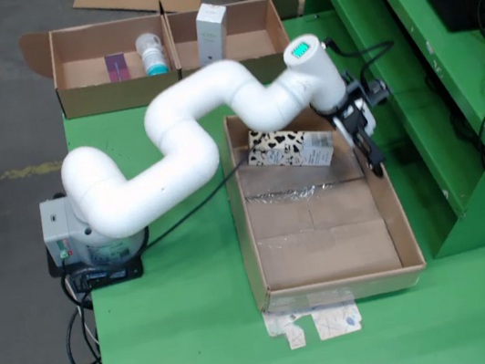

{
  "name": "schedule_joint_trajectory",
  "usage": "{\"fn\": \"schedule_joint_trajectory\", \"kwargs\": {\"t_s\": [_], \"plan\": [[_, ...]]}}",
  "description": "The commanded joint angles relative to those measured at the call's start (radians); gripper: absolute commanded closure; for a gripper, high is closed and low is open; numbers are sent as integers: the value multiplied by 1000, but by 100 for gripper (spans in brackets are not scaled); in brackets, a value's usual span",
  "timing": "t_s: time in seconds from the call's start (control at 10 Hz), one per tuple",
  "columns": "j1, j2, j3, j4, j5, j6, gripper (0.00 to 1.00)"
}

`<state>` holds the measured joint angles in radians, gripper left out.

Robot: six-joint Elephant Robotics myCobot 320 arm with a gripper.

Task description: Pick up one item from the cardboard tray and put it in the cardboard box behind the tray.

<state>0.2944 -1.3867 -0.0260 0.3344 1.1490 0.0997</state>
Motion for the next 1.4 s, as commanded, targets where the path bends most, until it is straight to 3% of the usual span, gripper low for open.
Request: {"fn": "schedule_joint_trajectory", "kwargs": {"t_s": [0.0,0.3,1.3], "plan": [[21,342,-476,-230,451,32,0],[35,431,-688,-108,461,44,0],[45,451,-733,-103,479,50,0]]}}
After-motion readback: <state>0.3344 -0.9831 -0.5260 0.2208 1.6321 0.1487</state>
